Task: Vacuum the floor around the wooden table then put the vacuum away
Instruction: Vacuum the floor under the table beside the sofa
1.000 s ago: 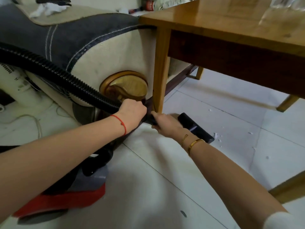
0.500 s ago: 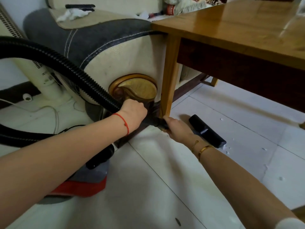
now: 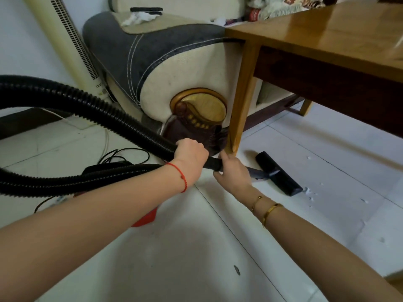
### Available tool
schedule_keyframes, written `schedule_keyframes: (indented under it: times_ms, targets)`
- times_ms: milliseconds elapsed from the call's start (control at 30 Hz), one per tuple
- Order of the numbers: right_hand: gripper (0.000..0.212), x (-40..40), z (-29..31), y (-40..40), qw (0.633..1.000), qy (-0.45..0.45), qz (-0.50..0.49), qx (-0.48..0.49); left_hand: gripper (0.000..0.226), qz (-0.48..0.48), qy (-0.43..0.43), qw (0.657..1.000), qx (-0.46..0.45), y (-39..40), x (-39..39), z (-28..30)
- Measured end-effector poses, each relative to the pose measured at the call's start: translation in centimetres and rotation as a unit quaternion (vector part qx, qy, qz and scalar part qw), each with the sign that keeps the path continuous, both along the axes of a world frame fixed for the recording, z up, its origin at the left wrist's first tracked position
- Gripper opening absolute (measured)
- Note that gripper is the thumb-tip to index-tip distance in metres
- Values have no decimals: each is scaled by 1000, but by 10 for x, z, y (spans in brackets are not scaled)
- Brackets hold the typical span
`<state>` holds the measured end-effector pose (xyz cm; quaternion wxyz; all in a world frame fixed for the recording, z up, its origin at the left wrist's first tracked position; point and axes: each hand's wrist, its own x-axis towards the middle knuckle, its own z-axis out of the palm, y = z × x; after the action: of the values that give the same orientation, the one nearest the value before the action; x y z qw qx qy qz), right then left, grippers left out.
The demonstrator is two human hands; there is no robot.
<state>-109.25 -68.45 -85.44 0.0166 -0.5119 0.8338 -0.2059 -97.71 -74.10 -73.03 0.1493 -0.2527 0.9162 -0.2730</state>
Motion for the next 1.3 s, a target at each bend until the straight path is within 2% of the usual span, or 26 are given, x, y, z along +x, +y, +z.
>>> schedule_keyframes:
  times_ms: [200,433,733,1067,1300]
  targets:
    - [23,-10,-9,-3,1000,0,-2,29,25,-2,22,1000,16,-10,-5,-20]
    - [37,-45,-14,-9,989,104,-1,106,26,-15,53,997,47,-31,-39,-55]
    - [28,-121,-22,-3,989,53,-14,138,21,-18,49,997,64,-29,-121,-79]
    - [26,-222,-51,24,988,38,-41,145,20,-16,93,991,93,-7,-216,-118]
    - [25,-239,-65,37,992,35,-50,113,19,-13,72,992,103,3,-230,-127]
